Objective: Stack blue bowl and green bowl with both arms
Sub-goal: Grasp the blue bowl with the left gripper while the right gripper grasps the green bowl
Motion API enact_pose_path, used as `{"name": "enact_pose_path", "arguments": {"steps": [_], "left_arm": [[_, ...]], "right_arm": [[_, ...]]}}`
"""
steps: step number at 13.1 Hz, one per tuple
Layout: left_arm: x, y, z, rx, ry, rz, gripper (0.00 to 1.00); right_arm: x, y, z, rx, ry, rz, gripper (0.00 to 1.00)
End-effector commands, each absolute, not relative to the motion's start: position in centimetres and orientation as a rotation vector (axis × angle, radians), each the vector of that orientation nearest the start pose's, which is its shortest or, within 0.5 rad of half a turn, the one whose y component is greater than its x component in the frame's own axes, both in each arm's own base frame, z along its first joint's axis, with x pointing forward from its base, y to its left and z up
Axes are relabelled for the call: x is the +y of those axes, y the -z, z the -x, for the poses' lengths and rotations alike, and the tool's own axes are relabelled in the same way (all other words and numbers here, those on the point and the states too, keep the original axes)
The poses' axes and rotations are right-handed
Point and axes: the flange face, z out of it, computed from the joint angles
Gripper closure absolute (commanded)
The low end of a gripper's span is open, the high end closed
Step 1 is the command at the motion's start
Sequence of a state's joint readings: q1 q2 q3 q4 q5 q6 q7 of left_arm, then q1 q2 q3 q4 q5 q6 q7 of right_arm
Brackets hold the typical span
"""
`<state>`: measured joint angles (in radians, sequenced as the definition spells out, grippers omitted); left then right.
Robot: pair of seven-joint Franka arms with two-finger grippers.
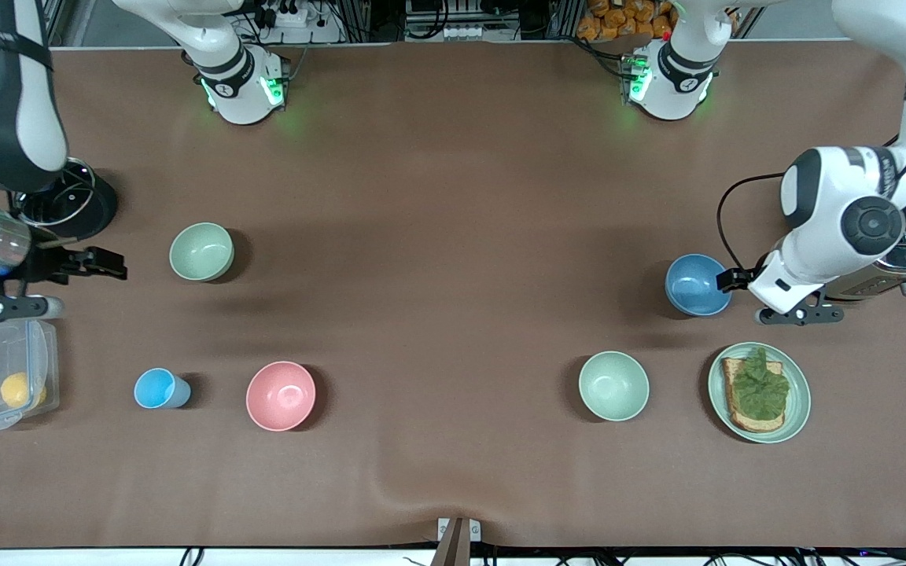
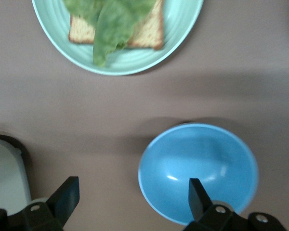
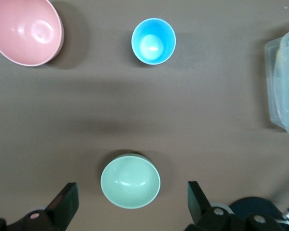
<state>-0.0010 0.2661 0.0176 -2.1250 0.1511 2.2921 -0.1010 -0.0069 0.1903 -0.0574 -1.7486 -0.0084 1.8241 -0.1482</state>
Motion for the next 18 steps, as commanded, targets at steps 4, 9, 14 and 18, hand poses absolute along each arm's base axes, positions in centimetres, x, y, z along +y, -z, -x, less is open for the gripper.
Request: {"name": "enact_pose_path", "arguments": {"steps": [4,9,14,18], "left_arm": [[2.0,-23.8,-55.3,-0.041,-0.181,3.017,0.01],[1.9,-22.4,-55.0,-0.079,-0.223,3.037,0.27],[1.9,-21.6,-54.9,-0.078,-0.242,3.035,0.47],[1.9,-21.2,-54.8,-0.087,-0.256,3.039,0.87]], "right_arm": [[-7.2,-36.1,-57.3,-0.420,-0.099,3.117,0.00],[-8.2,-29.2,-53.4,-0.510,-0.061,3.090,0.04],[-8.3,-24.5,-51.0,-0.587,-0.038,3.038,0.13],[-8.3,-22.5,-49.9,-0.630,-0.047,3.031,0.19]]}}
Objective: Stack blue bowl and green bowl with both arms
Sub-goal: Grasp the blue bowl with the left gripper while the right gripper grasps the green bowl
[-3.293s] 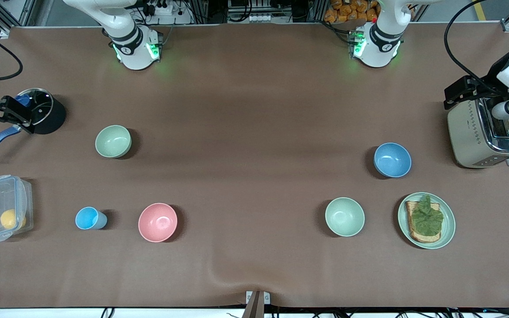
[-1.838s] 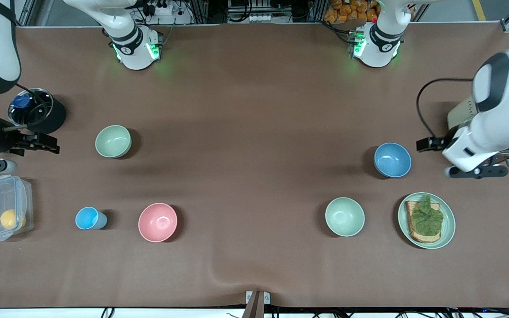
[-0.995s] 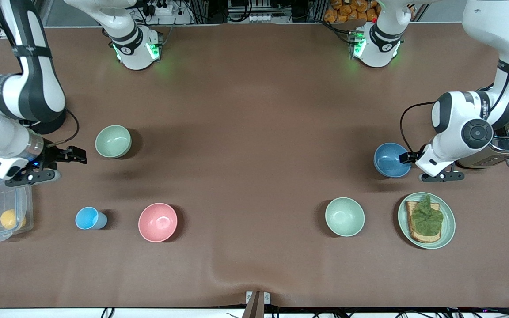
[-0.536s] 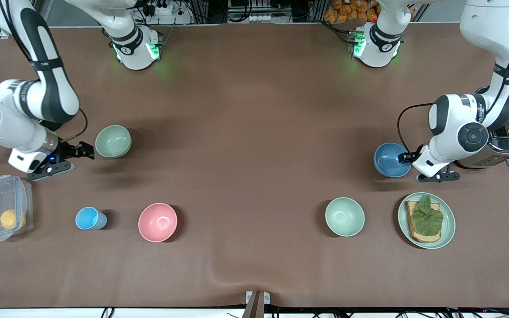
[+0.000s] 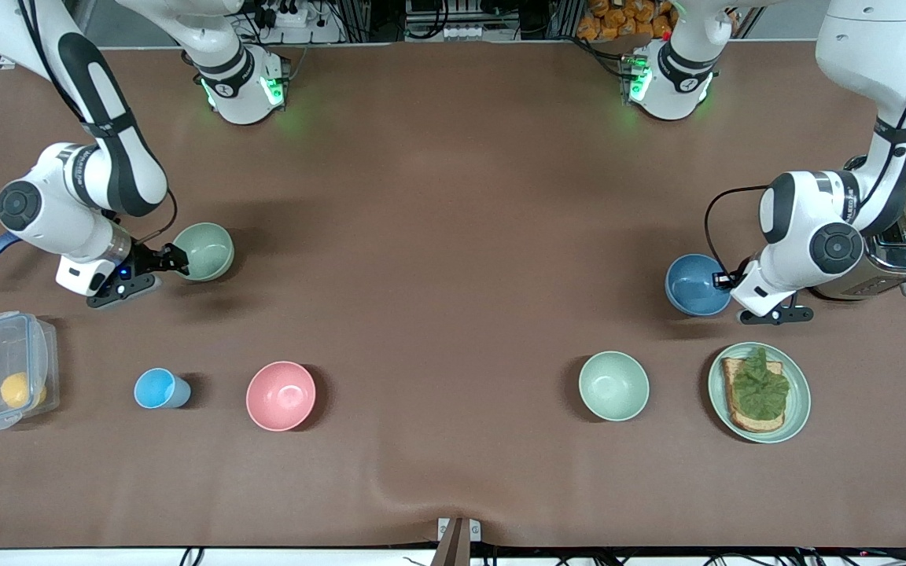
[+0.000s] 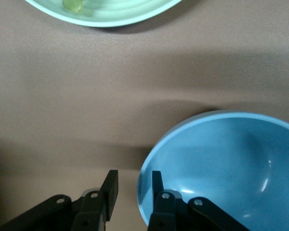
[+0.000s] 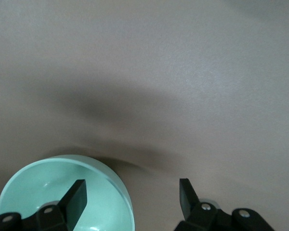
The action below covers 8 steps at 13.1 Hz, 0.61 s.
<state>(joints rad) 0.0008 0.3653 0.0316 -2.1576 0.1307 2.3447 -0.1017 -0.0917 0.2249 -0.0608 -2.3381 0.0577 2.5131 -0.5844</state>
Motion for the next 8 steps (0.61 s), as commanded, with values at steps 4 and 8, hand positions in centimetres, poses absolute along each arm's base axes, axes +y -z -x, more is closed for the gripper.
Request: {"name": "enact_pose_path", "arguments": {"steps": [4,8], "left_arm": [[1.6,-21.4,-54.8,-0.080,-0.259,3.039,1.00],[1.7,-22.2,-55.3,-0.061,-0.237,3.043,1.00]], "right_arm": [[-9.3,-21.3,-49.4,-0.622,-0.078,3.023,0.30],[-9.6,-20.6,-48.7,-0.610,-0.106,3.017,0.60]]}}
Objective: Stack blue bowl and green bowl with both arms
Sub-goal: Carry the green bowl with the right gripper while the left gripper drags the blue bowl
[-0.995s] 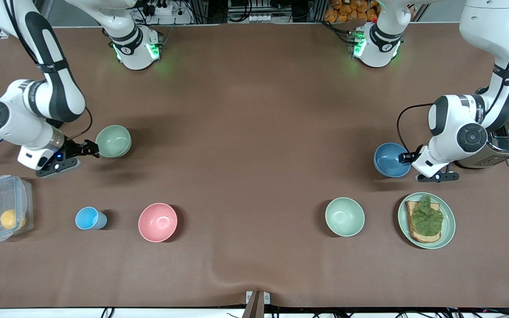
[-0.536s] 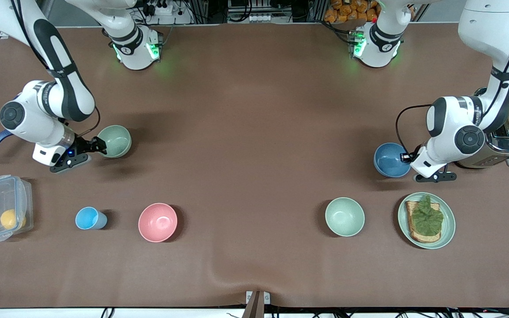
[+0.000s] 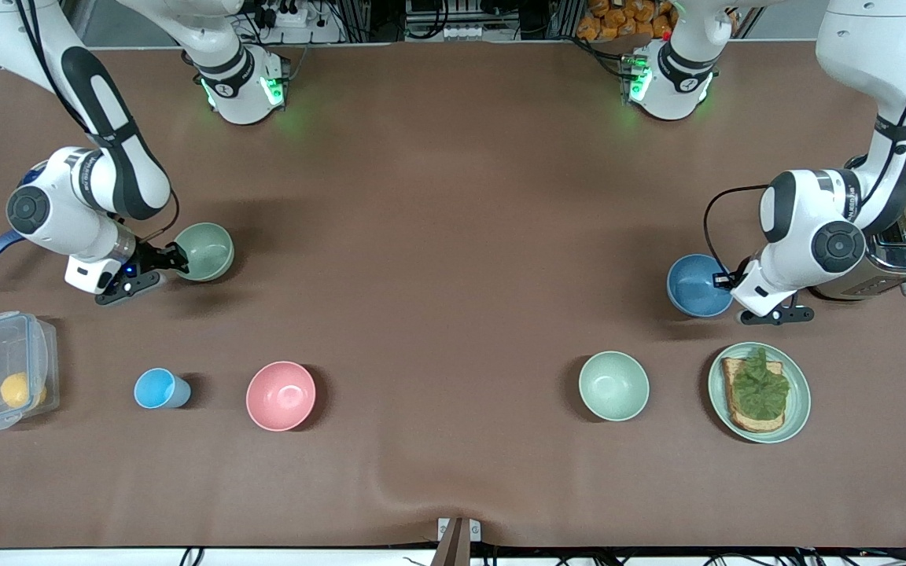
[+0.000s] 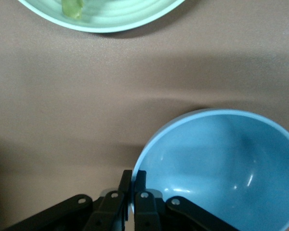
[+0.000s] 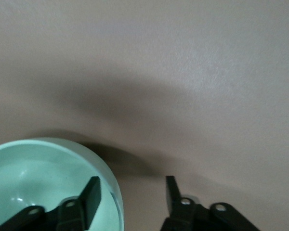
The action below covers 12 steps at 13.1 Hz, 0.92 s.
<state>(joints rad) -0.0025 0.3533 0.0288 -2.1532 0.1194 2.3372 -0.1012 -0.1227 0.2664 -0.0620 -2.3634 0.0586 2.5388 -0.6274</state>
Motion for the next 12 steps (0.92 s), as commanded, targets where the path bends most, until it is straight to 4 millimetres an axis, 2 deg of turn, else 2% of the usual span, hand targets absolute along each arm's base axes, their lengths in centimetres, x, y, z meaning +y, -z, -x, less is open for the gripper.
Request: {"name": "enact_pose_path", "arguments": {"steps": [1,2,3,6,8,10,12], "left_arm": [[1.8,-22.4,-55.4,-0.059,-0.232,3.044,1.00],[1.6,-22.8,-55.6,-0.050,-0.220,3.044,1.00],[1.5,-23.4,-55.8,-0.051,-0.204,3.047,1.00],[1.2,-25.1,-56.3,-0.048,-0.174,3.051,1.00],[1.2,-26.7,-57.2,-0.082,-0.199,3.065,1.00],[0.5,-28.1,-58.1,-0.075,-0.204,3.073,1.00],[0.1,-30.2,-59.2,-0.068,-0.206,3.070,1.00]], "right_arm": [[-9.5,-20.5,-48.7,-0.610,-0.112,3.015,0.78],[-9.4,-20.5,-48.7,-0.609,-0.117,3.013,0.92],[-9.1,-20.5,-48.7,-0.600,-0.121,3.013,1.00],[-7.1,-20.5,-48.9,-0.460,-0.152,2.986,1.00],[-4.8,-21.6,-49.3,-0.255,-0.246,2.944,1.00],[-3.5,-22.8,-49.9,-0.144,-0.296,2.939,1.00],[-1.3,-23.2,-49.8,-0.083,-0.327,2.934,1.00]]}}
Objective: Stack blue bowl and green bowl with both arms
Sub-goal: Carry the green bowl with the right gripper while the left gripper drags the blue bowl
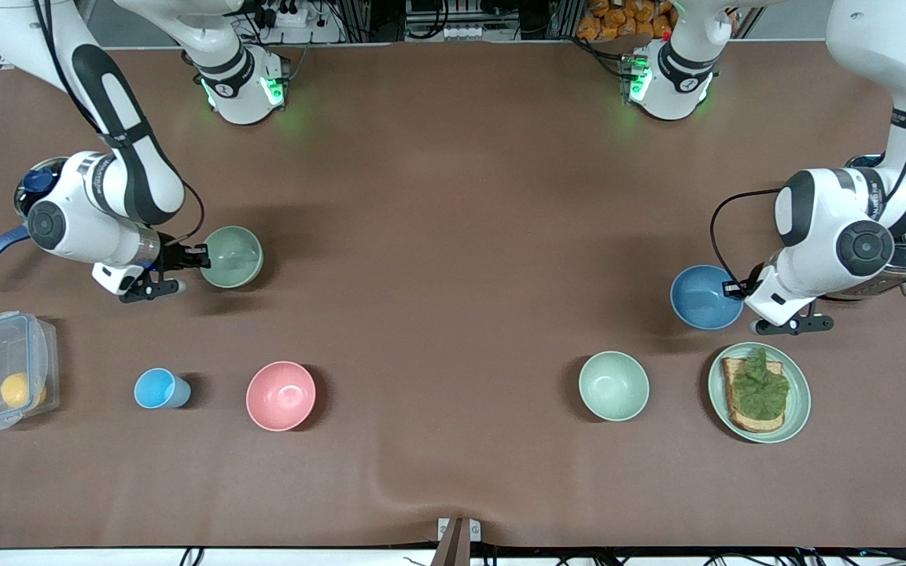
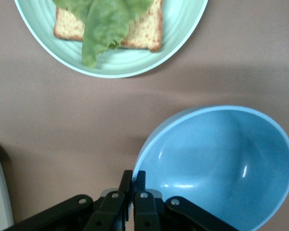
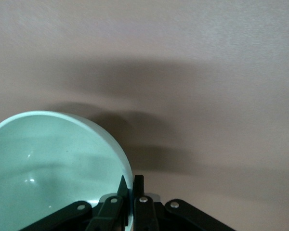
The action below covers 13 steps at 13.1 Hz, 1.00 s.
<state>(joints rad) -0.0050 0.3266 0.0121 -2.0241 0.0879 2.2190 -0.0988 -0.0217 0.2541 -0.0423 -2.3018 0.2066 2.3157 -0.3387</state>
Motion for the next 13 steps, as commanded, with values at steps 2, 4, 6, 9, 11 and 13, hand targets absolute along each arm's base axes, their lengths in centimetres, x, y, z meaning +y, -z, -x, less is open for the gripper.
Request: {"name": "enact_pose_path", "arguments": {"steps": [2,4,6,9,11,13], "left_arm": [[-0.8,-31.8,-60.1,-0.049,-0.212,3.071,1.00],[-1.3,-32.5,-60.3,-0.039,-0.203,3.074,1.00],[-2.4,-33.4,-60.7,-0.016,-0.202,3.081,1.00],[-5.1,-35.1,-61.2,0.006,-0.215,3.100,1.00],[-6.4,-35.4,-61.1,-0.006,-0.219,3.128,1.00],[-8.0,-36.1,-61.2,0.031,-0.196,3.140,1.00]], "right_arm": [[2.2,-23.8,-49.7,0.015,-0.339,2.881,1.00],[5.9,-24.6,-49.5,0.130,-0.361,2.865,1.00],[11.5,-25.6,-48.8,0.271,-0.370,2.892,1.00],[19.6,-26.3,-47.3,0.424,-0.295,2.917,1.00],[25.6,-26.3,-45.7,0.558,-0.192,2.902,1.00],[29.2,-26.0,-44.4,0.615,-0.127,2.882,1.00]]}}
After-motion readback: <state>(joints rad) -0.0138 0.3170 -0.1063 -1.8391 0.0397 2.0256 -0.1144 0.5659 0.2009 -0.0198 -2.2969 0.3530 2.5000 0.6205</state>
